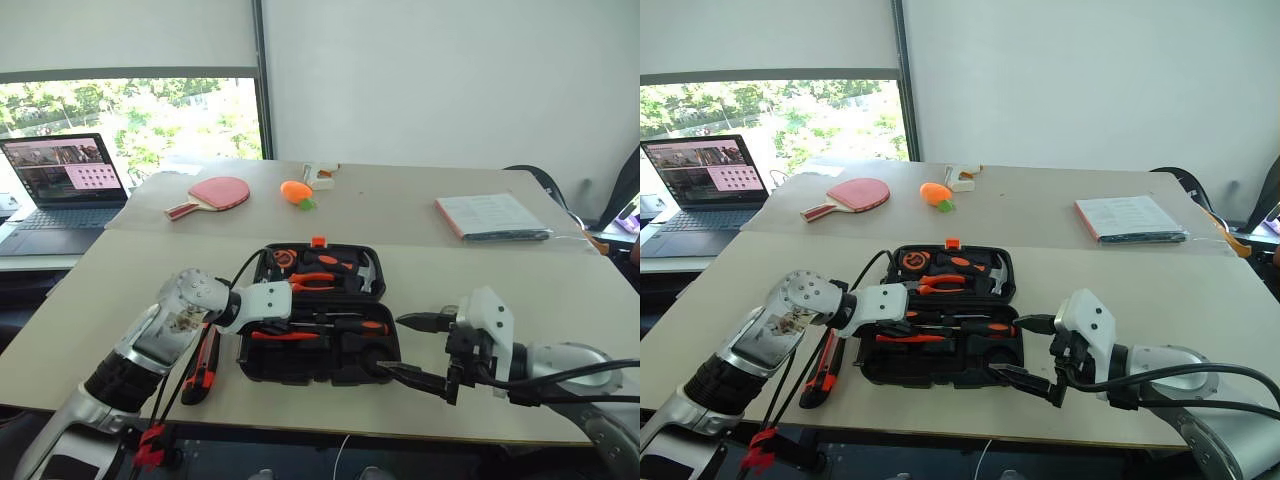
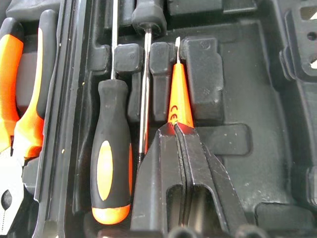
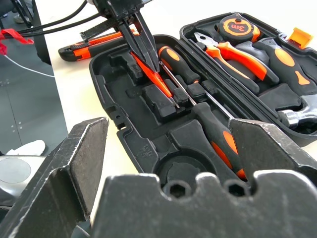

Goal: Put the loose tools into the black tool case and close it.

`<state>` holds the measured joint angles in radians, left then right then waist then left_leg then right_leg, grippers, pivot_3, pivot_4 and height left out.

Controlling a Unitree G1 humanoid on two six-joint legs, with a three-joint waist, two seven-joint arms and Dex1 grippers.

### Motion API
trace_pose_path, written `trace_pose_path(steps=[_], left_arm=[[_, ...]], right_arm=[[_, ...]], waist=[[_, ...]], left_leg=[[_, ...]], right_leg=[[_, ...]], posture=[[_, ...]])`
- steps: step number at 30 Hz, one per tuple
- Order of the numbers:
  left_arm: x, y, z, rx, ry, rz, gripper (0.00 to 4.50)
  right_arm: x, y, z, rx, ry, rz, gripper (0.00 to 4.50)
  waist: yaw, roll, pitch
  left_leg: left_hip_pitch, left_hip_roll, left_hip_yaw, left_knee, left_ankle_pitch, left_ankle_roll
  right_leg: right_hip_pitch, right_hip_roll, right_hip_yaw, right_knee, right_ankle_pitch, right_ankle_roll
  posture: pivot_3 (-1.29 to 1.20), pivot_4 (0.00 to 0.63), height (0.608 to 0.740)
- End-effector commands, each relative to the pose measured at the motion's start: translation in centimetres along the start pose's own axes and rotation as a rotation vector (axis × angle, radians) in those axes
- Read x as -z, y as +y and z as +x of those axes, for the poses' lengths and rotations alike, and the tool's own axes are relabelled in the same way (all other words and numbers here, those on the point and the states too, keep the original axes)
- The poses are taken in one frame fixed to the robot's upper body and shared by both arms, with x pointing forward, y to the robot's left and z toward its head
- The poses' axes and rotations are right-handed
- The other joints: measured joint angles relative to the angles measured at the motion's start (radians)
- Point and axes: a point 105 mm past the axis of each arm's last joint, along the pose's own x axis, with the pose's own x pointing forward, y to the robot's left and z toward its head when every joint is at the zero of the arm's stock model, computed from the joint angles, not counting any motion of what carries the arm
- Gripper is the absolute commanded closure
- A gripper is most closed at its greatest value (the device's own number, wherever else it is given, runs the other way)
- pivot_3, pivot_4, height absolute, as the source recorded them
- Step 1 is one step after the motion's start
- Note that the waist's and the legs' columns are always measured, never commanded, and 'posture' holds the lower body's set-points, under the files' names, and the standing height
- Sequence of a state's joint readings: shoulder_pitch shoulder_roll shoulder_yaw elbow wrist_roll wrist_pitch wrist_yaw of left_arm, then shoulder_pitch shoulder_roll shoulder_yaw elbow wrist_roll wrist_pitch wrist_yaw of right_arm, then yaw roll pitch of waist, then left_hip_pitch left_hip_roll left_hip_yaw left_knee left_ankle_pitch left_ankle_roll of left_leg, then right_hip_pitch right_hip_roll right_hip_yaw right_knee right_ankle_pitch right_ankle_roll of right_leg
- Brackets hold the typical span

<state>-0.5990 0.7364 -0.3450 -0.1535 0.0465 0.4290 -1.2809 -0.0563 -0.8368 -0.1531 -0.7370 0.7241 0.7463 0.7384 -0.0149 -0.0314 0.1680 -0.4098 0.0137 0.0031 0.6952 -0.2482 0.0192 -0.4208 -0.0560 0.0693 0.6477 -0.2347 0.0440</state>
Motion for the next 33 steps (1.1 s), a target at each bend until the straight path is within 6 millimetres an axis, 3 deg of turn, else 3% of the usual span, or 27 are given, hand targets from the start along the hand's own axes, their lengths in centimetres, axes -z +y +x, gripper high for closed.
trace_pose_path(steps=[1, 8, 17, 22, 33], left_arm=[[0.7, -1.1, 0.4, 0.03, 0.033, 0.012, 4.44], [1.3, -1.5, 0.5, 0.025, 0.054, 0.029, 4.44], [-2.2, 0.8, -1.3, 0.014, -0.155, -0.141, 4.44], [-0.9, 2.2, -0.3, -0.055, -0.085, -0.15, 4.44], [0.6, 0.3, 0.4, 0.012, -0.019, -0.088, 4.44]], right_arm=[[-0.8, 0.2, 0.0, -0.002, -0.03, -0.043, 0.0], [-0.9, 0.2, 0.2, -0.004, -0.037, -0.039, 0.0], [-0.8, 0.0, 0.1, -0.003, -0.034, -0.038, 0.0], [-0.6, 0.3, 0.2, -0.009, -0.028, -0.037, 0.0], [-0.7, 0.4, 0.0, -0.014, -0.02, -0.039, 0.0]], waist=[[0.0, 0.0, 0.0], [-0.001, 0.0, 0.0], [0.003, 0.0, 0.0], [0.001, 0.0, 0.0], [0.0, 0.0, 0.0]], left_leg=[[0.0, 0.0, 0.0, 0.0, 0.0, 0.0], [0.001, 0.0, 0.0, 0.0, 0.0, 0.0], [-0.001, 0.0, 0.0, 0.001, 0.0, 0.0], [0.0, -0.001, 0.0, 0.0, 0.0, 0.0], [-0.001, 0.0, 0.0, 0.0, 0.0, 0.0]], right_leg=[[0.0, 0.0, 0.0, 0.0, 0.0, 0.0], [0.0, 0.0, 0.0, 0.0, 0.0, 0.0], [0.0, 0.0, 0.0, 0.0, 0.0, 0.0], [0.0, 0.0, 0.0, 0.0, 0.0, 0.0], [0.0, 0.0, 0.0, 0.0, 0.0, 0.0]], posture=[[0.0, 0.15, 0.74], [0.0, 0.15, 0.74], [0.0, 0.15, 0.74], [0.0, 0.15, 0.74], [0.0, 0.15, 0.74]])
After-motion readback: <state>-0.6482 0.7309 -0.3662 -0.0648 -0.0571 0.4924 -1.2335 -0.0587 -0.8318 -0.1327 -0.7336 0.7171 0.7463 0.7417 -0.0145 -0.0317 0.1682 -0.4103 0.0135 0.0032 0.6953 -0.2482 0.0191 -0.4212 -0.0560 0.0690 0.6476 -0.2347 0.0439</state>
